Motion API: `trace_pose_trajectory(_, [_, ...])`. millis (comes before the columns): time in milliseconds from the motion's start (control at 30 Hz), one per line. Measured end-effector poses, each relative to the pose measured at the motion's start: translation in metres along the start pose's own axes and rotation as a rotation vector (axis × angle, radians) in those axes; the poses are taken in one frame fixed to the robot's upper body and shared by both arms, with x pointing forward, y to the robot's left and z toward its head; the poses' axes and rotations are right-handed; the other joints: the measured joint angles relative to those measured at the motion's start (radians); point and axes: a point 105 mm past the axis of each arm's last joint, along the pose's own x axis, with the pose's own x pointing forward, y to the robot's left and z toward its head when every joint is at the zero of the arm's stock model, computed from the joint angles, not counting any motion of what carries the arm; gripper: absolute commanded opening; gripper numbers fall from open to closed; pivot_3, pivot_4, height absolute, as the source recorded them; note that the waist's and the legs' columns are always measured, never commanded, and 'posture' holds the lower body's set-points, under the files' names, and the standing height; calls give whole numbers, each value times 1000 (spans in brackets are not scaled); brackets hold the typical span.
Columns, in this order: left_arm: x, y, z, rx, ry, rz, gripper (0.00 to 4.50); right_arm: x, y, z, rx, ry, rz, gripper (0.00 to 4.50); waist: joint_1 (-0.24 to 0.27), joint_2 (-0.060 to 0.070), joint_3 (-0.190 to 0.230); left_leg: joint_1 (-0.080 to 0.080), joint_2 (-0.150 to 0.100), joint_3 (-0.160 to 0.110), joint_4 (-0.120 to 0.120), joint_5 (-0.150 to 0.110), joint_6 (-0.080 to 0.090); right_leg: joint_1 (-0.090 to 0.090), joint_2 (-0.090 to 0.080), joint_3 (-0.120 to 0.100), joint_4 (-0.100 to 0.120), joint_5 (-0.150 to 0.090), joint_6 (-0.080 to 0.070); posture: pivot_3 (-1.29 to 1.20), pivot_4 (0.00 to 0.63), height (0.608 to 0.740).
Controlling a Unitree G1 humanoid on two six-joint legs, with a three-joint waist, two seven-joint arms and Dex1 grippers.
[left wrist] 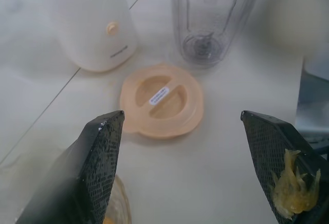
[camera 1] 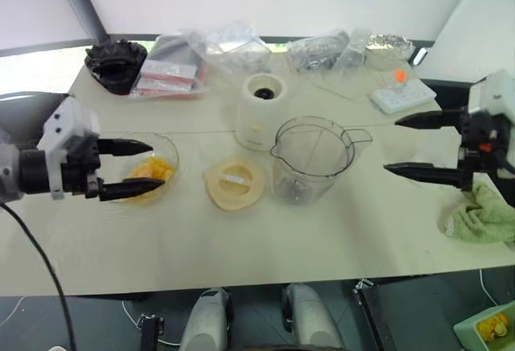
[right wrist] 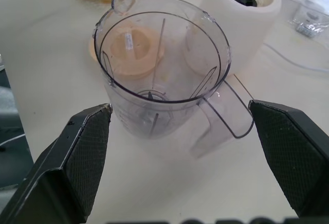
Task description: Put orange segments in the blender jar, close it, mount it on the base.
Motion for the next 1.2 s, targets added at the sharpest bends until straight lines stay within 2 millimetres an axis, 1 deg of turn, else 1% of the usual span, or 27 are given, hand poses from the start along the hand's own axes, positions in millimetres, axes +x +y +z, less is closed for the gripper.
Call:
trace_pose_trajectory(233, [7,-1,6,17,-12,-24,3794,6,4,0,-7,5,25,4440,1,0,0,0,0,1,1,0,0,-1,1,0,2,0,-1,0,150,740])
trace_pose_trajectory(400, [9,-2,5,22,-14,-9,3794,12,7,-8,22,13,21,4440,-1,0,0,0,0,2,2,0,0,-1,1,1,3,1,-1,0,150,740])
trace_pose_trajectory(533, [11,-2,6,28,-14,-7,3794,13,8,-6,17,9,22,4440,0,0,0,1,0,2,2,0,0,-1,2,1,5,1,-1,0,150,740])
trace_pose_trajectory(733, [16,-1,1,17,7,-2,3794,16,7,-7,11,0,19,4440,0,0,0,2,0,2,3,0,0,-1,2,1,7,1,-1,0,150,740])
trace_pose_trajectory(900, [15,3,9,35,2,23,3794,16,5,-5,-2,0,2,4440,0,0,0,2,0,2,4,0,0,-1,2,1,10,1,-1,0,150,740])
trace_pose_trajectory(1000, [20,4,1,24,40,18,3794,18,5,-6,1,3,3,4440,0,0,0,2,0,2,4,0,0,-2,2,1,11,1,-1,0,150,740])
trace_pose_trajectory(1067, [21,9,-6,15,88,33,3794,19,4,-6,3,4,-4,4440,0,0,0,2,0,2,4,0,0,-2,2,1,11,1,-1,0,150,740])
trace_pose_trajectory(1100, [21,16,-9,8,120,58,3794,19,4,-6,4,3,-9,4440,0,0,0,2,0,2,4,0,0,-2,2,1,11,1,-1,0,150,740])
trace_pose_trajectory(1133, [20,23,-13,-2,143,94,3794,19,4,-6,3,0,-14,4440,0,0,0,3,-1,2,4,0,0,-2,2,1,11,1,-1,0,150,740])
trace_pose_trajectory(1200, [15,43,-29,-13,208,188,3794,22,4,-6,9,-12,-20,4440,-1,0,0,3,-1,2,4,0,0,-2,3,1,12,1,-1,0,150,740])
